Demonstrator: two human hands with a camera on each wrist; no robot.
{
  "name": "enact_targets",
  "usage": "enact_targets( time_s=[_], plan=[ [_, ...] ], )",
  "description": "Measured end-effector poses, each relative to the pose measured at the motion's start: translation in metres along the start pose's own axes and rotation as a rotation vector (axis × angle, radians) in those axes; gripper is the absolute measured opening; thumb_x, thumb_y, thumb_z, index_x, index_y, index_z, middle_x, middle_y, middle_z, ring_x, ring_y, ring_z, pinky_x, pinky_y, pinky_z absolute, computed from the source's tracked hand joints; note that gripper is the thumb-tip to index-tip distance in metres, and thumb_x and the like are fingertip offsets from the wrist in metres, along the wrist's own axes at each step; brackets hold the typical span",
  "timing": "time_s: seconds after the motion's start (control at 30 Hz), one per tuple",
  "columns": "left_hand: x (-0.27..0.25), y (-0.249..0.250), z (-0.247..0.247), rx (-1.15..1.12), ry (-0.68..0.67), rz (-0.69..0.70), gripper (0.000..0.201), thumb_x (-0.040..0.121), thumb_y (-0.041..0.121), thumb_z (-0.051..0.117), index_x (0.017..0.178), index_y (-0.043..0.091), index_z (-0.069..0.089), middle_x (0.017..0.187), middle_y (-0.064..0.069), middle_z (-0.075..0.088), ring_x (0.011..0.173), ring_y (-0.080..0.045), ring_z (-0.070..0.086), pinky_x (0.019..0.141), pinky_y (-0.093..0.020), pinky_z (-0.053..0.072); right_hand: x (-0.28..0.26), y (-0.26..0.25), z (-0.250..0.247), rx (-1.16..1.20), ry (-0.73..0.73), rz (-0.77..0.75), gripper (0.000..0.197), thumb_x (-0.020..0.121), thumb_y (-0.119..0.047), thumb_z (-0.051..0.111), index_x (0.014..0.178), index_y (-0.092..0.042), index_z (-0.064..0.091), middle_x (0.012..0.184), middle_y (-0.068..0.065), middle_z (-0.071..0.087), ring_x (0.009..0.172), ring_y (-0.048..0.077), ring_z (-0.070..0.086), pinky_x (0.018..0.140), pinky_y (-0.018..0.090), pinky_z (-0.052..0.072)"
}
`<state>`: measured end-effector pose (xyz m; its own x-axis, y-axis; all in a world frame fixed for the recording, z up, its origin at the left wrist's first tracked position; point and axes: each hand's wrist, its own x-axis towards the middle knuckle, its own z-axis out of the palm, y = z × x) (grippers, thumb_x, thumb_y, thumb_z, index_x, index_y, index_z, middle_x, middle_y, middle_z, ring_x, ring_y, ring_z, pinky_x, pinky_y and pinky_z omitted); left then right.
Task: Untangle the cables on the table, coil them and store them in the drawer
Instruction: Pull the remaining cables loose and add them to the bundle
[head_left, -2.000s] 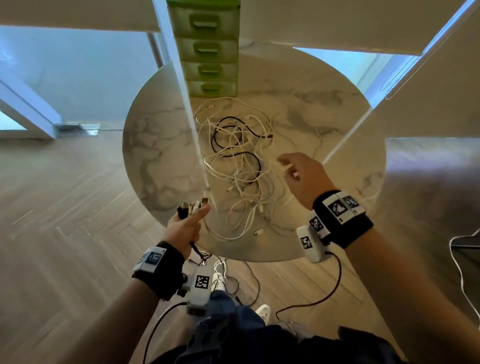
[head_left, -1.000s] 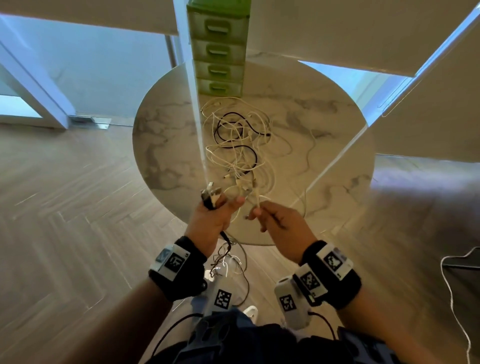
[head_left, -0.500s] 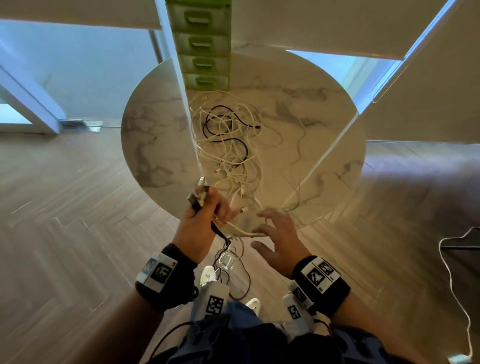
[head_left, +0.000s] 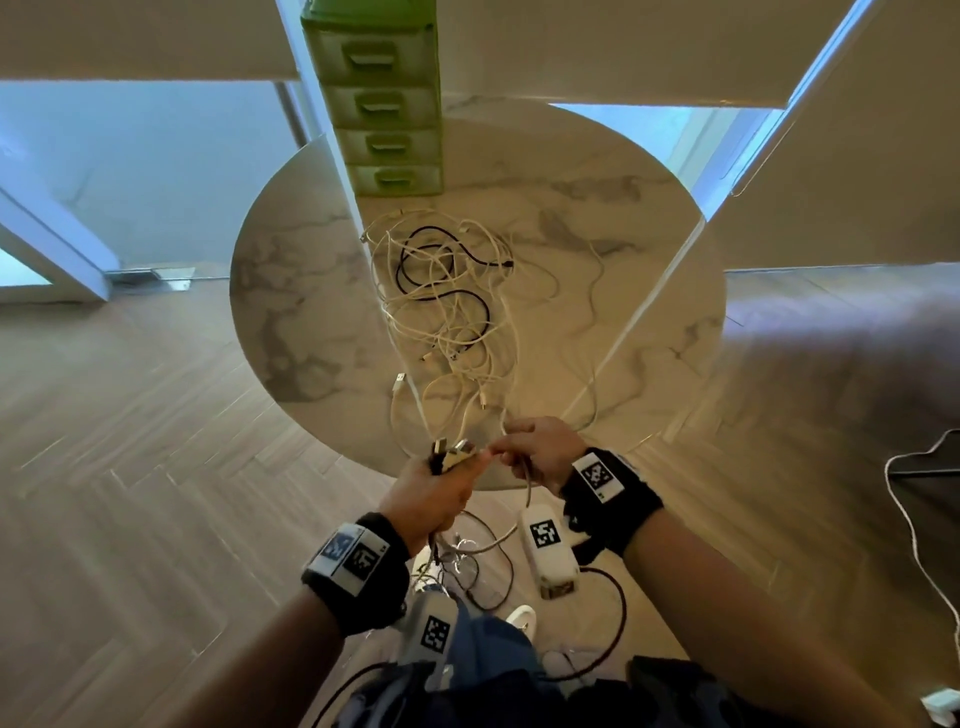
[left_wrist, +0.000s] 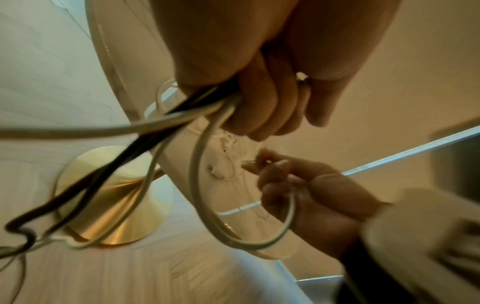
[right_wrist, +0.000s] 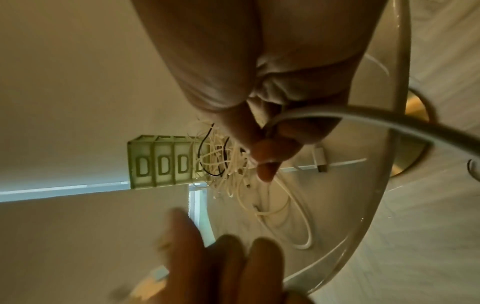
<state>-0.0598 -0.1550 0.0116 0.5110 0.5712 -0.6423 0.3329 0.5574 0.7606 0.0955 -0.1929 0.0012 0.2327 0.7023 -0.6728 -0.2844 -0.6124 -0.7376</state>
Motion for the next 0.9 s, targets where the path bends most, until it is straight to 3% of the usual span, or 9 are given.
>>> enact_targets(
  time_s=[0.1,0.23,0.37,0.47,0.53,0.6,0.67,0.77,0.9],
  plan=[
    [0.022,0.001,-0.002,-0.034,0.091,-0.041,0.028,0.092,0.036,0.056,0.079,0.012,0.059,0.070,-0.003,0.064,0.037,-0.005,0.028,0.034,-0.017,0.022,-0.016,0.003,-0.009,-0.053,0.031,-0.132,0.018,0.090,0.000,0.051,0.101,-0.010,0.061,0.073,0.005,0.065,0.050,0.003,0.052,0.046,0.013,0.037],
    [0.042,0.016,0.011,-0.086,-0.072,-0.109,0.032,0.096,0.033,0.048,0.101,0.004,0.061,0.100,-0.012,0.072,0.035,-0.004,0.023,0.032,-0.016,0.016,-0.051,0.023,-0.021,-0.256,0.037,-0.287,0.030,0.090,0.005,0.047,0.104,-0.015,0.065,0.078,-0.002,0.065,0.068,-0.004,0.057,0.073,0.011,0.045],
    [0.063,0.031,0.024,-0.336,-0.138,-0.116,0.017,0.097,0.023,0.047,0.093,0.011,0.059,0.087,-0.003,0.073,0.033,-0.003,0.022,0.030,-0.013,0.017,-0.066,0.051,-0.032,-0.376,0.089,-0.243,0.024,0.089,0.004,0.052,0.104,-0.005,0.067,0.086,-0.010,0.065,0.076,-0.013,0.059,0.077,0.009,0.043],
    [0.074,0.033,0.024,-0.489,-0.123,-0.104,0.019,0.097,0.022,0.046,0.084,0.013,0.057,0.079,0.001,0.071,0.031,-0.001,0.022,0.027,-0.013,0.019,-0.064,0.064,-0.045,-0.402,0.158,-0.176,0.024,0.091,0.001,0.050,0.102,-0.010,0.068,0.089,-0.002,0.068,0.082,0.000,0.062,0.076,0.010,0.045],
    [0.074,0.030,0.023,-0.422,-0.099,-0.044,0.019,0.097,0.020,0.048,0.083,0.013,0.057,0.075,0.001,0.069,0.032,-0.001,0.021,0.029,-0.013,0.019,-0.060,0.067,-0.049,-0.457,0.188,-0.155,0.026,0.092,-0.002,0.048,0.102,-0.015,0.068,0.094,-0.002,0.068,0.092,0.011,0.062,0.080,0.011,0.044],
    [0.071,0.027,0.024,-0.305,-0.087,0.014,0.013,0.096,0.016,0.051,0.085,0.012,0.058,0.073,0.001,0.067,0.034,-0.001,0.022,0.031,-0.014,0.018,-0.056,0.059,-0.046,-0.448,0.211,-0.156,0.025,0.093,-0.007,0.047,0.100,-0.021,0.067,0.096,-0.011,0.066,0.097,0.007,0.060,0.084,0.014,0.043],
    [0.068,0.022,0.025,-0.241,-0.093,0.045,0.009,0.095,0.014,0.053,0.088,0.012,0.058,0.074,0.000,0.068,0.035,-0.001,0.023,0.031,-0.014,0.018,-0.050,0.044,-0.038,-0.372,0.234,-0.201,0.020,0.094,-0.014,0.049,0.102,-0.024,0.064,0.094,-0.014,0.065,0.094,0.004,0.059,0.081,0.013,0.042],
    [0.064,0.018,0.029,-0.232,-0.073,0.031,0.003,0.090,0.016,0.060,0.088,0.014,0.061,0.075,-0.003,0.059,0.035,-0.002,0.026,0.031,-0.015,0.019,-0.038,0.016,-0.023,-0.389,0.200,-0.278,0.020,0.093,-0.026,0.052,0.105,-0.017,0.064,0.090,-0.005,0.067,0.085,0.009,0.061,0.077,0.019,0.046],
    [0.061,0.020,0.037,-0.228,-0.055,-0.026,0.010,0.091,0.018,0.060,0.085,0.010,0.062,0.066,-0.004,0.052,0.035,-0.007,0.040,0.031,-0.015,0.020,-0.025,0.002,-0.007,-0.450,0.208,-0.360,0.013,0.091,-0.018,0.053,0.088,-0.014,0.065,0.070,-0.001,0.064,0.065,0.014,0.059,0.067,0.025,0.047]
  ],
)
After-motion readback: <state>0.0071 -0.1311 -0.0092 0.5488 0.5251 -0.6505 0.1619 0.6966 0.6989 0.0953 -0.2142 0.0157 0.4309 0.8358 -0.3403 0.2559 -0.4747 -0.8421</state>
